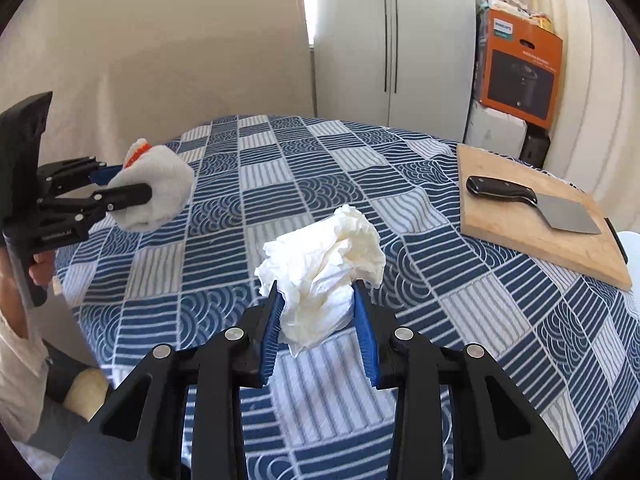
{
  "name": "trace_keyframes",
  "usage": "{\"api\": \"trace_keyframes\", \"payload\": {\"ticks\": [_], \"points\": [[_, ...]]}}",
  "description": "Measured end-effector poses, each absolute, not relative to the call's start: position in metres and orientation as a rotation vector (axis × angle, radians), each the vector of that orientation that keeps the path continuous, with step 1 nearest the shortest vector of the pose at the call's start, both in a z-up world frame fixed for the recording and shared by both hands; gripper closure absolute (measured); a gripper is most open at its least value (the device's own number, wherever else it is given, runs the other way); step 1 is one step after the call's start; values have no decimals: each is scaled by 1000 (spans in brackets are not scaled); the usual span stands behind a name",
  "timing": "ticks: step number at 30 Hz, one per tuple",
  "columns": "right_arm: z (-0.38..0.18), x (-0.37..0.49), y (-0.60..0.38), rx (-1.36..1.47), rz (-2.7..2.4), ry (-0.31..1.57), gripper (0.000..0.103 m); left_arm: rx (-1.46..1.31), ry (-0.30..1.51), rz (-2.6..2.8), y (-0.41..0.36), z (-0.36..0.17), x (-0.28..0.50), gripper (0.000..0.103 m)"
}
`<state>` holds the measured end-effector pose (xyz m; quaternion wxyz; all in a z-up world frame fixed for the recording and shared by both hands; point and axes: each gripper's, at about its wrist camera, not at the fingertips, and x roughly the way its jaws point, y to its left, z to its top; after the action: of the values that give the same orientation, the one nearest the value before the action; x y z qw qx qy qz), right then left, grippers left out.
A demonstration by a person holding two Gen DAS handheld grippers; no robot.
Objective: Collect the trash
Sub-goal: 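Carry the tissue and sock in both grippers down to the black bin, then open the right gripper over the bin while the left releases the sock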
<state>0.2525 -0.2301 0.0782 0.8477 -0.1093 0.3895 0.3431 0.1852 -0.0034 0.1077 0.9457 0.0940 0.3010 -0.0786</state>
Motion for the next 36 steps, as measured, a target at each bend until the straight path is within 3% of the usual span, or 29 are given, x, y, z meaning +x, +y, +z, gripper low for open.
{"api": "trace_keyframes", "payload": {"ticks": [19,36], "points": [[92,90,-262,-243,776,704,71,224,528,-197,-43,91,46,64],[31,-6,-248,-350,850,771,71,225,634,-217,-65,16,-28,64]]}}
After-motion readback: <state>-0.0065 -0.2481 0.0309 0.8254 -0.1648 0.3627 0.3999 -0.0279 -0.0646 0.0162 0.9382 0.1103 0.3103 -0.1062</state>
